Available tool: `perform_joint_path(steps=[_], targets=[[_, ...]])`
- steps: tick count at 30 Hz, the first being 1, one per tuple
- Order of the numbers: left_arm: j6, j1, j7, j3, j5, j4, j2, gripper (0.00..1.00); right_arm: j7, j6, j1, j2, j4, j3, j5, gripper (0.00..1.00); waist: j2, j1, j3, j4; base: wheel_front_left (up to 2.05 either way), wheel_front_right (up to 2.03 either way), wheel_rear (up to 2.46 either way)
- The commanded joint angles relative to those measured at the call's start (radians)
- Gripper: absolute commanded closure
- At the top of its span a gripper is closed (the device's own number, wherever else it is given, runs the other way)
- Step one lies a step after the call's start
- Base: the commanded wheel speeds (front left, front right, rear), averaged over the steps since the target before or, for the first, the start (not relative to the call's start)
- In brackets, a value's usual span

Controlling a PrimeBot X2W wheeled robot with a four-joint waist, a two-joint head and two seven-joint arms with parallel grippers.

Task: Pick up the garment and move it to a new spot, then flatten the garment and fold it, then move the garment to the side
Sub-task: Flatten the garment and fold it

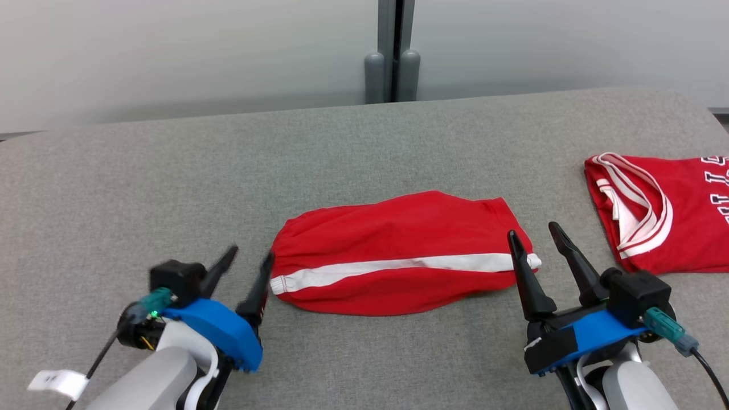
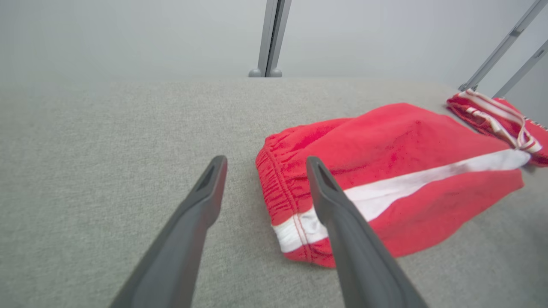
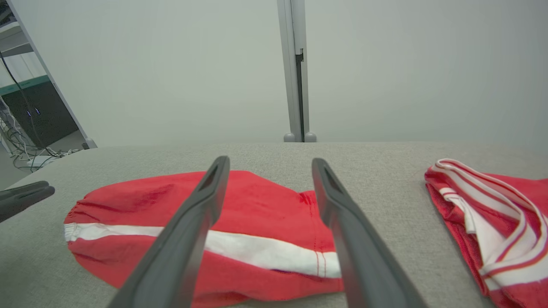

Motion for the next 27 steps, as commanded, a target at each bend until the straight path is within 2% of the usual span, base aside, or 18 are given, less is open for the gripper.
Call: perform_joint_path(steps=[1,6,13,20,27], targets=[[0.011,0.029,-0.006,0.062,0.025,-0.025,-0.010,0.00,0.003,0.001,0.014,-0.005,-0.006,-0.006,-0.002,0.00,0.0000,0.0001,-0.004,0.002,0.00,0.00,0.00],[0.037,0.185,-0.005,0.355,0.199,-0.163,-0.062,0.00,0.008,0.001,0.035,-0.006,-0.021,-0.024,-0.002,0.00,0.0000,0.0001,-0.019,0.013,0.00,0.00,0.00],[-0.015,0.356,-0.006,0.633,0.438,-0.281,-0.166,0.00,0.019,0.001,0.056,-0.003,-0.031,-0.036,-0.005,0.00,0.0000,0.0001,-0.035,0.023,0.00,0.00,0.00],[-0.067,0.468,-0.006,0.817,0.599,-0.314,-0.254,0.00,0.020,0.001,0.072,0.001,-0.023,-0.041,-0.006,0.00,0.0000,0.0001,-0.060,0.021,0.00,0.00,0.00],[-0.118,0.532,-0.006,0.912,0.667,-0.274,-0.305,0.00,0.022,0.001,0.107,-0.007,-0.011,-0.077,-0.020,0.00,0.0000,0.0001,-0.088,0.027,0.00,0.00,0.00]])
